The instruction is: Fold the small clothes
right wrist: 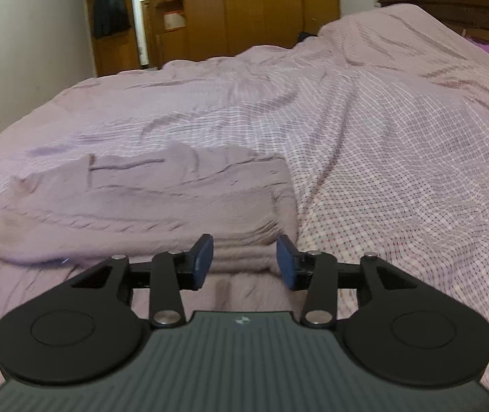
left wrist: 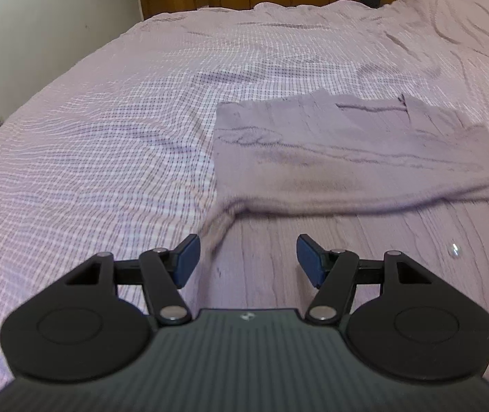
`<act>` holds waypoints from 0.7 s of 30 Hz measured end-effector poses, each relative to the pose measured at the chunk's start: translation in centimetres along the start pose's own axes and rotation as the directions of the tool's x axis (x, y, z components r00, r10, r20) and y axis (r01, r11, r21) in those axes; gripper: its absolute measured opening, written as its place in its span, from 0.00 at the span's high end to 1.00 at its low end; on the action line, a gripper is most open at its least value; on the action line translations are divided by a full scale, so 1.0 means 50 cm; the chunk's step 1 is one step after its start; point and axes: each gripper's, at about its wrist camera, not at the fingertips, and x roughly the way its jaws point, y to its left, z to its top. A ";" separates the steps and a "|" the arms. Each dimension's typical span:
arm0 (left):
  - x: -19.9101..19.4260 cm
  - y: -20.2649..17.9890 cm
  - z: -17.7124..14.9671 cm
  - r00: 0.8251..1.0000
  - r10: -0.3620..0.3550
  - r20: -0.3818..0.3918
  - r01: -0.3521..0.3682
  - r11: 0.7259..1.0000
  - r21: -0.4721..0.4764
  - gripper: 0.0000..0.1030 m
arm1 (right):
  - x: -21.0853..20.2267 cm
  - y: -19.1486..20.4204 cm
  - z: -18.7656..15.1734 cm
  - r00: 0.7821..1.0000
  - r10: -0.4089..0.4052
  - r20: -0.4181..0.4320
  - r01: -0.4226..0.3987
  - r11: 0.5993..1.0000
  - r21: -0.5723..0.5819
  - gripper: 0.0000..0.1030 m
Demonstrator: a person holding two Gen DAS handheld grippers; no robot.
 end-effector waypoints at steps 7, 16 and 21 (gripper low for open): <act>-0.064 -0.022 -0.059 0.999 -0.038 -0.017 0.038 0.999 -0.001 0.38 | -0.117 0.048 -0.057 0.993 0.116 0.027 -0.114 0.992 -0.056 0.32; -0.104 -0.054 -0.148 0.997 -0.063 -0.040 0.064 0.998 0.018 0.24 | -0.230 0.131 -0.178 0.982 0.188 0.016 -0.178 0.952 -0.251 0.19; -0.118 -0.056 -0.176 0.996 -0.071 -0.044 0.072 0.997 0.021 0.24 | -0.251 0.164 -0.234 0.979 0.202 -0.028 -0.200 0.918 -0.343 0.19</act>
